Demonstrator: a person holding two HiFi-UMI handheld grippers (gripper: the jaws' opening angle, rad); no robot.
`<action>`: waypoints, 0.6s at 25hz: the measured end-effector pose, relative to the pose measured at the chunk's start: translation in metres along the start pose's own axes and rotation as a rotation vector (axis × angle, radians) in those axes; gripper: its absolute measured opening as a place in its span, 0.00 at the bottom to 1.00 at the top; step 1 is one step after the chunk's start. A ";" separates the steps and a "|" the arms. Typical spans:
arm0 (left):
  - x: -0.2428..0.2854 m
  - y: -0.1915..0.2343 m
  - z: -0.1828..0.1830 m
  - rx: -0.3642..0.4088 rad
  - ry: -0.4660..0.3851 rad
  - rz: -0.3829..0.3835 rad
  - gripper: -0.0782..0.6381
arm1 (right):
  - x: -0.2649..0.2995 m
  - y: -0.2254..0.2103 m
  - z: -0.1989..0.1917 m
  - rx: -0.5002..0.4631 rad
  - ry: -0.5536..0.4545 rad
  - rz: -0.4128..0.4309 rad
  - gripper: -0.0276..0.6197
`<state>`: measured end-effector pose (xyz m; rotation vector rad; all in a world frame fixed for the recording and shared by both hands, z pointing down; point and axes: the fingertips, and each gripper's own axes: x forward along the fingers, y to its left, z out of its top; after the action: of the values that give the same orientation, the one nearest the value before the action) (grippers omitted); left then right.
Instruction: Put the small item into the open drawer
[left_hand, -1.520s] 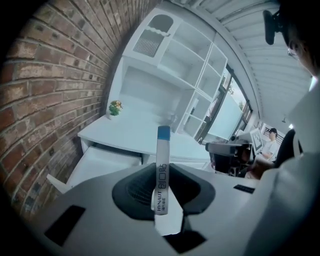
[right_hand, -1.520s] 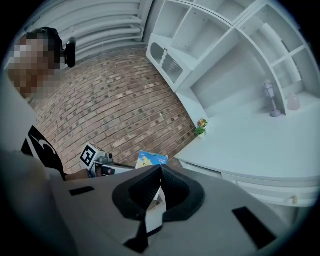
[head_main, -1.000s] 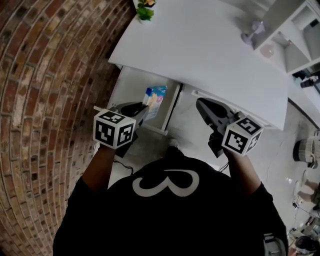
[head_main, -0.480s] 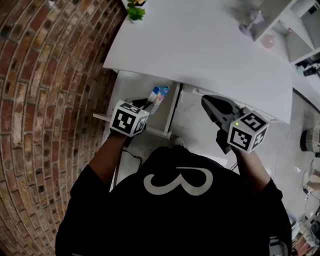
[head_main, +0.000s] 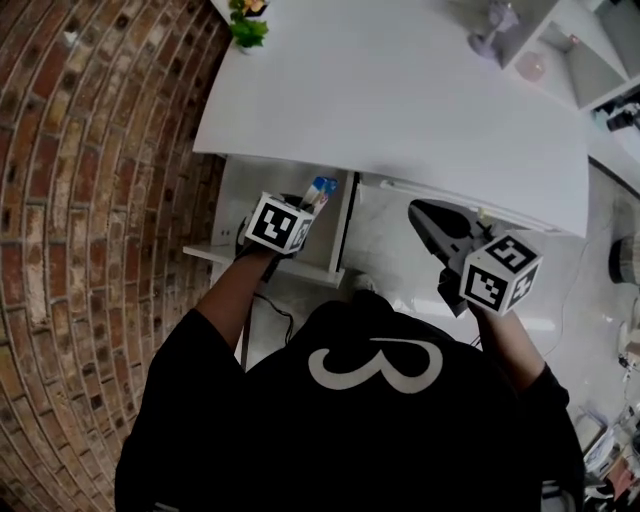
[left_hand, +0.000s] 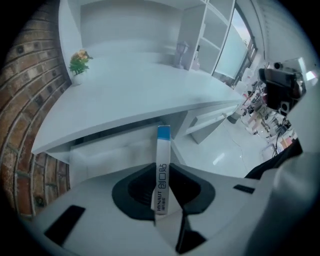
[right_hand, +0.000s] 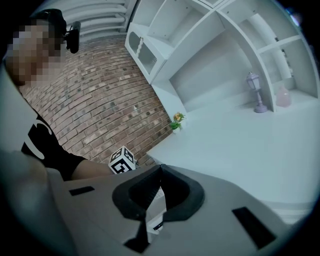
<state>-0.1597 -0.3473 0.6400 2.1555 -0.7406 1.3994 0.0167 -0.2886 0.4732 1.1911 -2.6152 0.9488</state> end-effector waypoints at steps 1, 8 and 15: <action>0.006 0.000 -0.007 -0.007 0.046 0.000 0.22 | -0.002 -0.002 -0.001 0.007 -0.001 -0.006 0.06; 0.048 -0.003 -0.020 -0.002 0.167 -0.006 0.22 | -0.012 -0.013 -0.005 0.039 -0.016 -0.035 0.06; 0.083 -0.007 -0.029 -0.043 0.187 -0.054 0.22 | -0.023 -0.022 -0.014 0.061 -0.012 -0.067 0.06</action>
<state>-0.1468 -0.3387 0.7271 1.9643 -0.6317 1.5180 0.0464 -0.2770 0.4873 1.2939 -2.5543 1.0192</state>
